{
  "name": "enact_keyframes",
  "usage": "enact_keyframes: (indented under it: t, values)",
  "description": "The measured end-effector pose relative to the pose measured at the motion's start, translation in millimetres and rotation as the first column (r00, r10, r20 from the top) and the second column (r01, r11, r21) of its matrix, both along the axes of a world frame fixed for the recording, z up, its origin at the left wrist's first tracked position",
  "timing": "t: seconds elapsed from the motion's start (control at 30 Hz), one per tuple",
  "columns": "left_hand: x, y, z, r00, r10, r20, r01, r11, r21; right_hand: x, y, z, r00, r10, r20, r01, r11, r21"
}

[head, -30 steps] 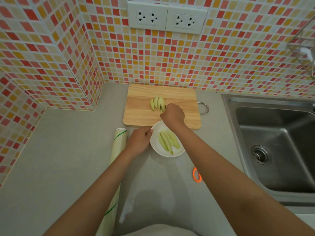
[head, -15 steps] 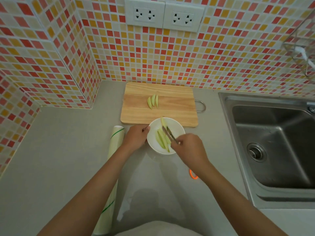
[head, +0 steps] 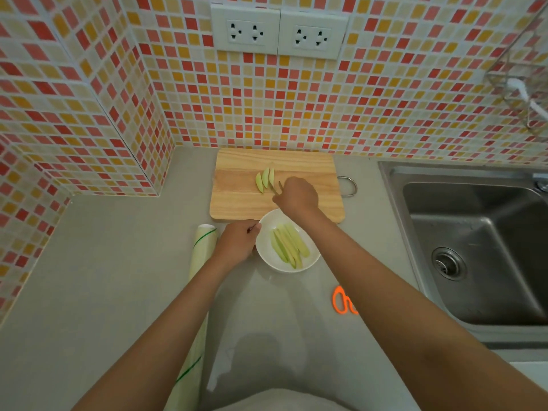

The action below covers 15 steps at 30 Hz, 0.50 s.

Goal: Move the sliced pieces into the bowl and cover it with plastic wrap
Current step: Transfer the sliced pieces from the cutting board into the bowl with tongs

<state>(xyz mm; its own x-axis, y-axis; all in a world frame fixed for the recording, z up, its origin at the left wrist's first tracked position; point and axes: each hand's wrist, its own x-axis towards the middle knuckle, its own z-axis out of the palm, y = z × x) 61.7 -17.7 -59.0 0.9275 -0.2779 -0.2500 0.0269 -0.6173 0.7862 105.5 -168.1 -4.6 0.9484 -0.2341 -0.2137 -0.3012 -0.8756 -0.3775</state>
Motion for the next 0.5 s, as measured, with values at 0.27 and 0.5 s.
enact_keyframes:
  t: [0.27, 0.5]
  values:
    - [2, -1, -1, 1.000, -0.004, 0.007, 0.004, 1.000, -0.001, 6, -7, -7, 1.000, -0.017, 0.012, 0.017, 1.000, 0.012]
    - [0, -1, -3, 1.000, 0.014, 0.011, -0.014, 1.000, 0.004, -99, -28, 2, 0.996, 0.005, 0.091, -0.016, 0.993, 0.120]
